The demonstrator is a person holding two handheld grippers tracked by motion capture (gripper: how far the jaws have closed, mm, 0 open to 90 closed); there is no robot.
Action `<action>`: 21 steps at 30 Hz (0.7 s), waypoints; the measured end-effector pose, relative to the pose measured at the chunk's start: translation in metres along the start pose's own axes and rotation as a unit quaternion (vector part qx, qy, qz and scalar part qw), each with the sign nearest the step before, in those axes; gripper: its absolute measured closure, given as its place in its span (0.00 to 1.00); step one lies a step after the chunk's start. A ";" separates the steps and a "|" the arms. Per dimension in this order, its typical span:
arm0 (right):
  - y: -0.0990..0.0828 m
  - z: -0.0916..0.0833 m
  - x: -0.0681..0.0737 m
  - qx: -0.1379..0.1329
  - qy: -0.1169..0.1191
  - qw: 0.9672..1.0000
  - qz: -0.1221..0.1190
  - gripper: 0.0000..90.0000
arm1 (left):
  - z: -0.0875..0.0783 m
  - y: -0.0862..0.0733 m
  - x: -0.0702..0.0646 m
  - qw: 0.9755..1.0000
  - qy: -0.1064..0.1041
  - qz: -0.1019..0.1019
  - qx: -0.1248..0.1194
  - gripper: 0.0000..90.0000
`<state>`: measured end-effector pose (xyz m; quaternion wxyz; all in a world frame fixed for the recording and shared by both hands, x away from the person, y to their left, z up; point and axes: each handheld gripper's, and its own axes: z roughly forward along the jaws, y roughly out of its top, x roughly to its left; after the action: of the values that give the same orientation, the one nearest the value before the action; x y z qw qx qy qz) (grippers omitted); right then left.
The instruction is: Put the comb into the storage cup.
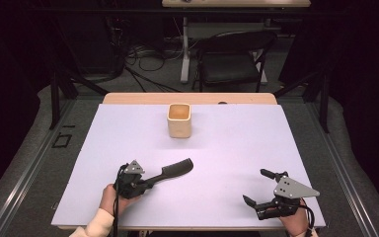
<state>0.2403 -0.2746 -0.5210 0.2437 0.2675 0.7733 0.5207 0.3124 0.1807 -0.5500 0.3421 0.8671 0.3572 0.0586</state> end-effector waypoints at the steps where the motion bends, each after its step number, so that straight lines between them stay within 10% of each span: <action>1: 0.000 0.000 0.000 0.000 0.000 1.000 0.000 0.01 | 0.000 0.000 0.000 1.000 0.001 0.000 0.000 1.00; 21: 0.000 0.001 0.000 0.005 0.005 1.000 0.001 0.00 | -0.002 0.000 0.002 1.000 0.009 0.005 -0.002 0.99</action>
<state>0.2403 -0.2741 -0.5214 0.2386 0.2667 0.7767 0.5184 0.3135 0.1834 -0.5488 0.3399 0.8680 0.3554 0.0685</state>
